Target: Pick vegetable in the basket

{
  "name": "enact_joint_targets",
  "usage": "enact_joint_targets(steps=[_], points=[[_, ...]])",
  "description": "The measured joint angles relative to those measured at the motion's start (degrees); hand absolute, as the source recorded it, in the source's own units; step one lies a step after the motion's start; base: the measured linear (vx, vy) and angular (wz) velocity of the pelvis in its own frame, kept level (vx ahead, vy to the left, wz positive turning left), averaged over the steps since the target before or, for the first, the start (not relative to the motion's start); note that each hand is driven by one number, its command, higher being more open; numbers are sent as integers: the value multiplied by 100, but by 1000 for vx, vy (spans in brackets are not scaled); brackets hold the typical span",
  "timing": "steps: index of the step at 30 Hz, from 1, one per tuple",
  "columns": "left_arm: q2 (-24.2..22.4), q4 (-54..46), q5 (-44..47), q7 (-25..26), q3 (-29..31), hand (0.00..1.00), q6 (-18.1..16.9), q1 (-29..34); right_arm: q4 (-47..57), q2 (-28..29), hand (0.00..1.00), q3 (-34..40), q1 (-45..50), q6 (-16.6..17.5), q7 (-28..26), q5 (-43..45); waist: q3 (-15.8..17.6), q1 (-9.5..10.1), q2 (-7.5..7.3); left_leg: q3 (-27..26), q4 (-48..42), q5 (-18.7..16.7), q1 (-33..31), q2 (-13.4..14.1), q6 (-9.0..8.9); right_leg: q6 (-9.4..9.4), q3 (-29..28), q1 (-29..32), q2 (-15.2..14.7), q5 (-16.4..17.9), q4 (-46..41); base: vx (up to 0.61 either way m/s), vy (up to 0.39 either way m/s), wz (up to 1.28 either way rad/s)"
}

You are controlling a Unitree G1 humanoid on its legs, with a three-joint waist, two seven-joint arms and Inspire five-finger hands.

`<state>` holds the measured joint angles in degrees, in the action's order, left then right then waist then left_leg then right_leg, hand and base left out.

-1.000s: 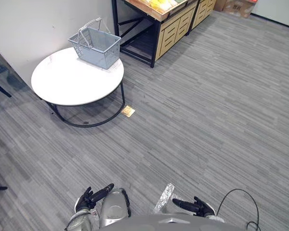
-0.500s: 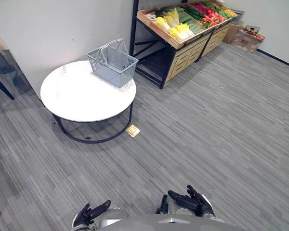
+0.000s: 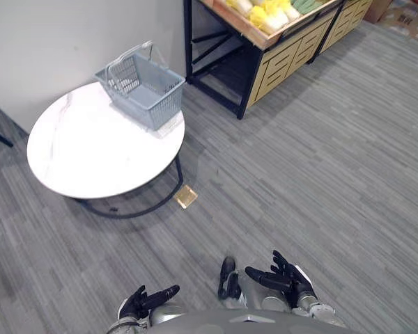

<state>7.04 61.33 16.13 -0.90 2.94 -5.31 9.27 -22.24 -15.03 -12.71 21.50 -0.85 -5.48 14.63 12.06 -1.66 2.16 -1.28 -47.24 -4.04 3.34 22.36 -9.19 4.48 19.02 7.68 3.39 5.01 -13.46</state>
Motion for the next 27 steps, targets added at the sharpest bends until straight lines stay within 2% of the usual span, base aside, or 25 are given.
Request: enact_joint_targets(steps=[1,2,4,5,6,8,10,11,12,13,14,15,16,17,20,22,23,24,25,26,27], points=[[-1,-87,4,5,-12,100,-13,0,-8,-10,100,-33,3,-15,87,4,-1,10,32,-247,-876,-188,-359,55,184,50,-77,-293,102,7,201,340,-94,-13],[-4,-128,29,8,-9,100,-16,1,-8,-6,100,-43,5,-28,132,4,12,23,35,-425,-1198,-310,-496,72,348,78,-124,-447,140,6,299,309,-70,-23],[-9,-320,170,6,-5,100,-89,17,-16,-6,100,-137,5,-132,321,-12,54,195,7,-1208,-1600,-824,-863,101,856,126,-429,-1031,197,37,622,336,-35,-43],[-4,-369,176,-9,0,100,-101,19,-16,-6,100,-160,-2,-142,364,-12,72,232,-6,-1301,-1529,-915,-961,86,858,124,-489,-1130,197,40,685,314,32,-52],[7,-504,180,-46,16,100,-108,22,-17,-7,100,-207,0,-154,400,-12,113,320,-43,-1428,-1183,-1067,-1145,3,831,108,-599,-1295,164,53,777,191,58,-39],[46,-643,178,-81,19,100,-123,35,-17,-7,100,-268,-17,-164,421,-11,176,375,-112,-1518,-582,-1172,-1303,-113,798,58,-696,-1419,94,82,867,221,133,-40],[143,-810,158,-97,29,100,-126,27,18,1,100,-386,-72,-163,420,-6,310,382,-301,-1772,1021,-1114,-1400,-487,735,-167,-809,-1606,-213,194,889,239,197,-27],[149,-812,153,-91,28,100,-125,19,57,0,100,-393,-58,-163,420,-4,319,381,-318,-1786,1421,-1034,-1408,-585,712,-237,-819,-1627,-285,226,890,275,251,-6],[128,-803,146,-20,28,100,-123,14,101,-18,100,-393,-24,-151,420,-5,328,360,-313,-1773,2230,-637,-1395,-747,696,-430,-833,-1677,-390,289,900,307,282,-1],[110,-774,153,55,96,100,-109,3,-79,-34,100,-363,-21,-34,358,16,326,347,-291,-1800,2518,-21,-1287,-880,722,-635,-844,-1742,-495,369,881,445,361,7],[191,-787,146,108,152,100,-122,0,-393,156,100,-276,-43,198,267,26,366,352,-468,-1907,2613,-58,-1230,-1094,776,-677,-737,-1783,-667,353,930,340,240,9],[230,-778,156,144,175,100,-139,0,-591,259,100,-225,-83,347,199,1,361,359,-569,-1956,2605,-103,-1235,-1178,804,-728,-645,-1819,-753,323,979,353,188,9],[266,-774,202,176,240,100,-229,-4,-923,406,100,-160,-192,530,163,-92,420,391,-692,-2209,2451,-186,-1251,-1215,850,-799,-594,-1918,-874,281,1079,263,146,0],[291,-770,287,180,247,100,-241,-25,-1063,476,100,-107,-225,602,163,-146,459,404,-736,-2461,2265,-245,-1254,-1206,932,-814,-580,-1987,-951,283,1084,282,180,-1],[265,-662,377,225,236,100,-238,-28,-1189,455,100,-76,-210,726,151,-320,501,307,-672,-3273,1806,-503,-1080,-1073,1244,-814,-498,-2217,-1125,294,1034,204,187,2],[234,-601,376,225,214,100,-237,-27,-1206,412,100,-68,-209,783,117,-394,478,282,-599,-3337,1835,-715,-1005,-1073,1198,-864,-509,-2198,-1137,350,992,111,133,-18],[222,-572,378,224,192,100,-240,-27,-1223,374,100,-66,-209,801,85,-479,458,280,-604,-3406,1894,-1012,-965,-1074,1160,-999,-518,-2125,-1171,561,829,104,143,-26],[249,-562,417,200,209,100,-237,-32,-1359,402,100,-64,-215,807,91,-528,480,278,-655,-3491,1829,-1202,-966,-1125,1112,-1222,-513,-2002,-1336,856,502,78,146,-16],[248,-543,434,205,215,100,-234,-30,-1411,397,100,-62,-209,800,90,-545,474,282,-669,-3501,1841,-1259,-934,-1177,1114,-1162,-514,-1929,-1410,965,278,83,162,-10],[235,-489,484,218,207,100,-228,-13,-1501,381,100,-9,-135,831,102,-526,476,279,-694,-3609,1998,-1351,-742,-1296,1074,-1172,-531,-1717,-1580,1109,-418,71,164,-3],[224,-443,571,226,170,100,-224,60,-1359,333,100,10,-92,928,130,-682,501,231,-709,-3616,2193,-1338,-492,-1428,1064,-1120,-522,-1455,-1772,1064,-1331,67,144,2]])
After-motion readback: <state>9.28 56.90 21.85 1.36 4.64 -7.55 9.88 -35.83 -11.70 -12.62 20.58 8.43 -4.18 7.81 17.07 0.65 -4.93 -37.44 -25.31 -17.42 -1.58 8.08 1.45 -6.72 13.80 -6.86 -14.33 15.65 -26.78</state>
